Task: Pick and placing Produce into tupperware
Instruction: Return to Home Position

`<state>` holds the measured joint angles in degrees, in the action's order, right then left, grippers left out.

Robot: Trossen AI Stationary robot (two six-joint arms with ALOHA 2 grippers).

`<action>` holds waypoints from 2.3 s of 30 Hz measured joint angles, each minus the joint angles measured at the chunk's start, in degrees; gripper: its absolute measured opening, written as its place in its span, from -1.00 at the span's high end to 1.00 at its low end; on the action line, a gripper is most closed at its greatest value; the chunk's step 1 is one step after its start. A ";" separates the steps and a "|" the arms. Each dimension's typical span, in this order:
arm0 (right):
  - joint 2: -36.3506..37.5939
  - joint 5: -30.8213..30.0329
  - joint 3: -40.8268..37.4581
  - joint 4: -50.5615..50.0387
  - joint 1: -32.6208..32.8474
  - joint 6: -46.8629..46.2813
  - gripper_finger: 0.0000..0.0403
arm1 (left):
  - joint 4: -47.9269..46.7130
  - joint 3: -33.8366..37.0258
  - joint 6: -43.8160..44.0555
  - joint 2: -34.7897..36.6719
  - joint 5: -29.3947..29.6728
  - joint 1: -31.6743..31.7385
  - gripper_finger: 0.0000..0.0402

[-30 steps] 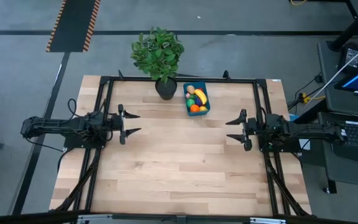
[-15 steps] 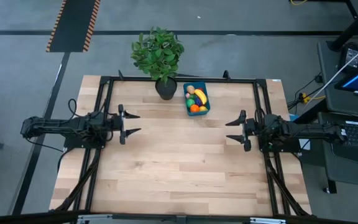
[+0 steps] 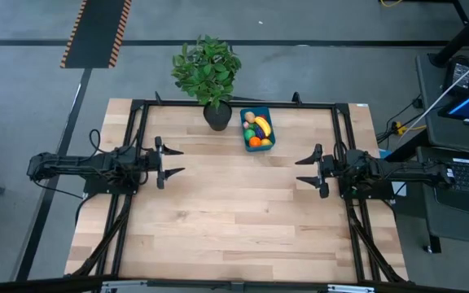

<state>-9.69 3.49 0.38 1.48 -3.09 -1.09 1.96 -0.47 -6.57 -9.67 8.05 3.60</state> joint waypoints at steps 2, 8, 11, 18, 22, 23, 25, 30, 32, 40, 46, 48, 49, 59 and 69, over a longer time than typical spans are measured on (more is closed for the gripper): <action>0.00 0.00 0.02 -0.02 0.01 -0.08 -0.32 | 0.00 0.00 -0.02 0.00 0.00 0.00 -0.30; 0.63 0.04 0.02 -0.06 -0.84 -0.09 -0.32 | 0.00 0.00 -0.02 0.00 0.02 0.02 -0.30; 3.22 0.04 0.02 -0.09 -2.00 -1.01 -0.32 | 0.02 0.00 0.00 0.00 0.02 0.02 -0.30; 9.56 1.69 0.13 0.10 -2.80 -2.71 -0.32 | 0.13 0.00 0.02 0.00 0.03 0.02 -0.30; 9.18 2.19 0.11 0.17 -2.78 -3.27 -0.32 | 0.32 0.00 0.02 0.00 0.04 0.02 -0.30; 9.53 2.18 0.11 0.17 -2.55 -3.47 -0.32 | 0.33 0.00 0.00 0.00 0.04 0.02 -0.30; 9.66 2.20 0.11 0.24 -2.10 -4.70 -0.32 | 0.30 0.00 0.00 0.00 0.04 0.02 -0.30; 9.31 2.15 0.09 0.25 -1.97 -4.56 -0.32 | 0.26 0.00 0.00 0.00 0.04 0.02 -0.30; 9.38 2.16 0.09 0.26 -1.97 -4.74 -0.32 | 0.25 0.00 0.00 0.00 0.04 0.02 -0.30; 9.38 2.14 0.08 0.28 -1.97 -4.57 -0.32 | 0.22 0.00 -0.01 0.00 0.04 0.02 -0.30; 9.38 2.12 0.07 0.31 -1.97 -4.55 -0.32 | 0.20 0.00 0.00 0.00 0.04 0.02 -0.30; 9.38 2.12 0.07 0.33 -1.97 -4.65 -0.32 | 0.20 0.00 -0.02 0.00 0.04 0.02 -0.30; 9.38 2.12 0.07 0.33 -1.97 -4.65 -0.32 | 0.20 0.00 -0.02 0.00 0.04 0.02 -0.30; 9.38 2.08 0.04 0.35 -1.97 -4.63 -0.32 | 0.18 0.00 0.00 0.00 0.04 0.02 -0.30; 9.38 2.05 0.04 0.35 -1.97 -4.63 -0.32 | 0.18 0.00 0.02 0.00 0.04 0.01 -0.30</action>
<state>-0.32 5.54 0.43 1.83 -5.06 -5.72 2.14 -0.47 -6.55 -9.67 8.10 3.60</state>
